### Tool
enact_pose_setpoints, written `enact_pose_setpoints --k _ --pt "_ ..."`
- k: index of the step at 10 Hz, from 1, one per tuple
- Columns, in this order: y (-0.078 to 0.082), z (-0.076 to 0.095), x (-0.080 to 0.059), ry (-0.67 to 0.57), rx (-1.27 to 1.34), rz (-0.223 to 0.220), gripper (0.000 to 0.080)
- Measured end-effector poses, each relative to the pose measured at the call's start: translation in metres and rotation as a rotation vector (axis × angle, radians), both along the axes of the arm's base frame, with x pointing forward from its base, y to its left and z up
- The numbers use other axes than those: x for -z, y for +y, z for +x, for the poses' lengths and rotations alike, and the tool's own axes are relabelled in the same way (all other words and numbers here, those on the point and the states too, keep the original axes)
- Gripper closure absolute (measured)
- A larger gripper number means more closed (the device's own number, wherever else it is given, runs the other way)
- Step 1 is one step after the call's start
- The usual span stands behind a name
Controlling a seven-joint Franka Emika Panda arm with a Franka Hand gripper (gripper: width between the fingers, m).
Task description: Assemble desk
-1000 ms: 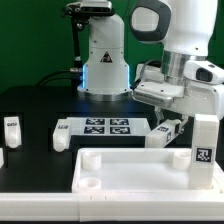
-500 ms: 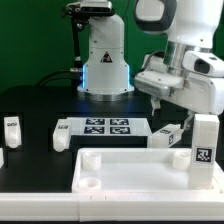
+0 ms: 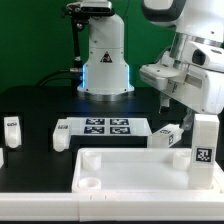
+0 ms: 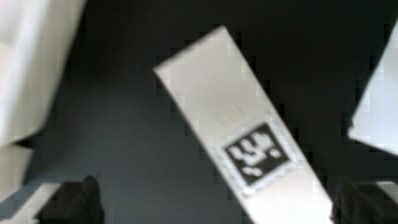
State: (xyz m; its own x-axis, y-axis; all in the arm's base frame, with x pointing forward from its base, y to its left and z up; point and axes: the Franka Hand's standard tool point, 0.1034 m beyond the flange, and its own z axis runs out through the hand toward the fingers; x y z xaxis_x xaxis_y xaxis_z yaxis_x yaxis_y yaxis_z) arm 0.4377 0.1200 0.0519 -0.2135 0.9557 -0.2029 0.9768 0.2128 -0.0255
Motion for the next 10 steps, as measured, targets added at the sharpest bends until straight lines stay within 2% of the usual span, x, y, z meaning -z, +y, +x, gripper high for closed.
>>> enact_pose_setpoints --k 2,3,5,7,8,9,10 --pt "-0.003 0.004 -0.002 -0.024 0.154 0.006 0.0151" --pt "-0.012 0.014 -0.006 -0.042 0.276 0.011 0.0151" --pt "-0.018 0.025 -0.009 -0.096 0.651 0.040 0.0151" --pt "-0.030 0.021 -0.009 -0.083 0.967 0.026 0.0151" --pt "-0.034 0.023 -0.010 -0.093 0.997 0.025 0.0151" --pt "-0.028 0.019 -0.008 -0.116 0.975 0.043 0.0151" --pt "-0.028 0.018 -0.007 -0.118 1.049 0.039 0.0151"
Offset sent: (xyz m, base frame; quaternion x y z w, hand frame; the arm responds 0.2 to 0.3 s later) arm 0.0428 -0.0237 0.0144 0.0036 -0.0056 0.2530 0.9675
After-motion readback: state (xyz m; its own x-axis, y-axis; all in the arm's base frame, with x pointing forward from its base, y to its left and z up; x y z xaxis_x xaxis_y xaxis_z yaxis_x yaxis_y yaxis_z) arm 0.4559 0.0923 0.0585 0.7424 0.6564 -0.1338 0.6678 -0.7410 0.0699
